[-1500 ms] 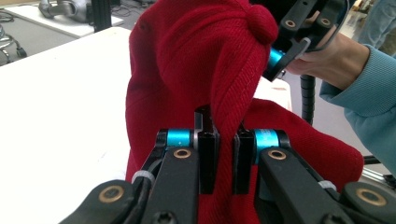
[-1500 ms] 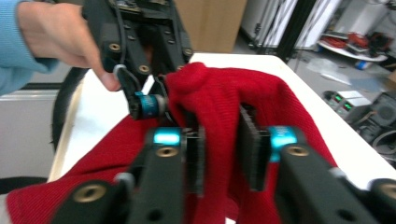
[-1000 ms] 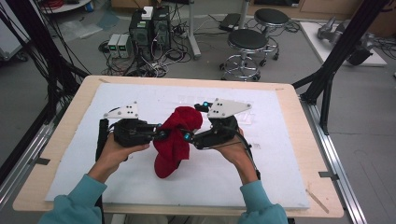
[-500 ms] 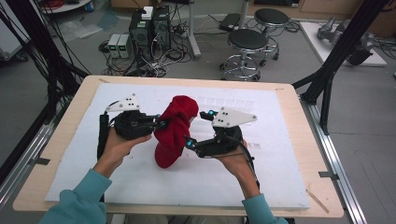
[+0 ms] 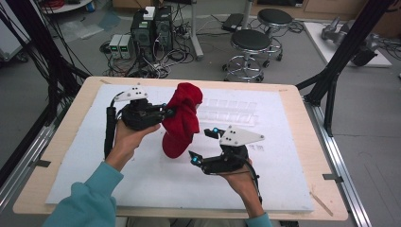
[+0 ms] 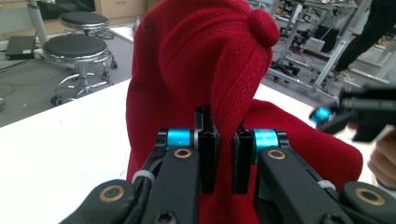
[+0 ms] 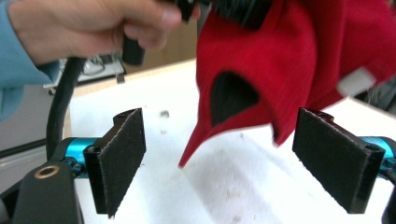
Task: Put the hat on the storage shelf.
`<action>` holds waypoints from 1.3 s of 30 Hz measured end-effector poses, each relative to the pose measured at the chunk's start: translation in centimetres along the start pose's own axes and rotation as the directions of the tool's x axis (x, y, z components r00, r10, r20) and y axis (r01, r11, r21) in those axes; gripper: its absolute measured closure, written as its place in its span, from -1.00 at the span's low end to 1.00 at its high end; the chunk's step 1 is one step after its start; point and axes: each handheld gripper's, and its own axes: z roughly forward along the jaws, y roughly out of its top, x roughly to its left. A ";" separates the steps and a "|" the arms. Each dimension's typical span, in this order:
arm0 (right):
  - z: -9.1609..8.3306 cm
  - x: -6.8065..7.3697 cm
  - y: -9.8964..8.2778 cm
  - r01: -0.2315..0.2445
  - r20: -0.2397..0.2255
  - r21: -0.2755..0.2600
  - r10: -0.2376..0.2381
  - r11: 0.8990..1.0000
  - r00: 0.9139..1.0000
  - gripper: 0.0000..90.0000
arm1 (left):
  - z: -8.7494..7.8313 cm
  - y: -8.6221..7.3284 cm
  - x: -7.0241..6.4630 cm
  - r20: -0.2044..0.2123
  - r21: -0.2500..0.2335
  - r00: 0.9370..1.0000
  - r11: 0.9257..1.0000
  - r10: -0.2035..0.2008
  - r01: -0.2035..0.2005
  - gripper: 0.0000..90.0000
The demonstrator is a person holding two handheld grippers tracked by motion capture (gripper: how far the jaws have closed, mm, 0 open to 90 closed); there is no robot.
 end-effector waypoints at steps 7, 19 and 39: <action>0.4 0.4 0.0 -0.021 -0.010 0.017 0.021 1.000 1.000 -0.50 | 0.4 0.7 -0.4 -0.011 -0.030 1.000 1.000 -0.007 0.007 0.88; 1.5 -0.3 -0.8 -0.117 -0.009 0.010 0.117 0.993 0.993 0.14 | 0.9 1.6 -1.6 0.002 -0.069 1.000 0.998 -0.006 0.006 0.88; 2.2 -1.2 -1.1 -0.192 0.017 0.013 0.191 0.981 0.981 0.88 | 1.4 1.6 -2.0 0.031 -0.084 1.000 0.996 -0.003 0.005 0.88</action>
